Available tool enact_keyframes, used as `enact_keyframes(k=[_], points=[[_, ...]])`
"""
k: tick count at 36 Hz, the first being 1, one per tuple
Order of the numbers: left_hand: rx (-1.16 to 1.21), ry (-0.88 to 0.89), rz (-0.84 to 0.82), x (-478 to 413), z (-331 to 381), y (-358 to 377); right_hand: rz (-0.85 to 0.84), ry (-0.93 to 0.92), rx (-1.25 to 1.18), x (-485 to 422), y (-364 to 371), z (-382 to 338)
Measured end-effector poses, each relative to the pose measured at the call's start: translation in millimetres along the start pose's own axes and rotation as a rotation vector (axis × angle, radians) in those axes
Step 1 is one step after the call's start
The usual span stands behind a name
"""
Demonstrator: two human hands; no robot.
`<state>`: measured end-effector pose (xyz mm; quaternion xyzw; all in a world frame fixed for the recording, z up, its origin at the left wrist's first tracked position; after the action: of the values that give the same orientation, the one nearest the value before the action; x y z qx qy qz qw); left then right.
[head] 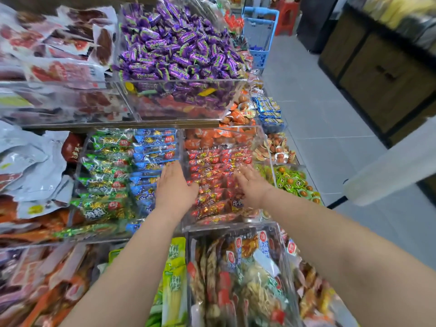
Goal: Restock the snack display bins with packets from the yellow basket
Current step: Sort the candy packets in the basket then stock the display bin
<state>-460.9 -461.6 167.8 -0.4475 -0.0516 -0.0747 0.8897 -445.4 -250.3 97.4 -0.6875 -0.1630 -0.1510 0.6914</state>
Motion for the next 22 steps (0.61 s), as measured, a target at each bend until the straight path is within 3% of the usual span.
enact_keyframes(k=[2,6,8,13,19,22], points=[[0.221,0.038,0.019,20,17,0,0.088,0.001,-0.208,16,-11,0],[0.299,0.177,0.054,63,52,14,0.284,0.069,-0.731,63,-22,15],[0.370,0.208,-0.064,83,63,38,0.386,0.114,-0.992,92,-15,27],[0.340,0.155,-0.455,126,63,131,0.558,0.347,-1.260,167,48,64],[0.177,-0.018,-0.712,189,13,227,0.469,0.723,-1.417,262,188,105],[0.153,-0.225,-0.793,225,-18,262,0.324,0.955,-1.483,324,267,116]])
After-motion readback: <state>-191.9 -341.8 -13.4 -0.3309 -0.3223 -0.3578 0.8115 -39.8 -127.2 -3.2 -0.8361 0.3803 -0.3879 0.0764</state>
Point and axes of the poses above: each hand's wrist, its own x-axis away from the middle knuckle, its own y-axis out of the palm, z = x × y, the point moved 9 cm from there along -x, towards the middle knuckle, and after that the axes turned 3 degrees about y, right-handed, at the moved point
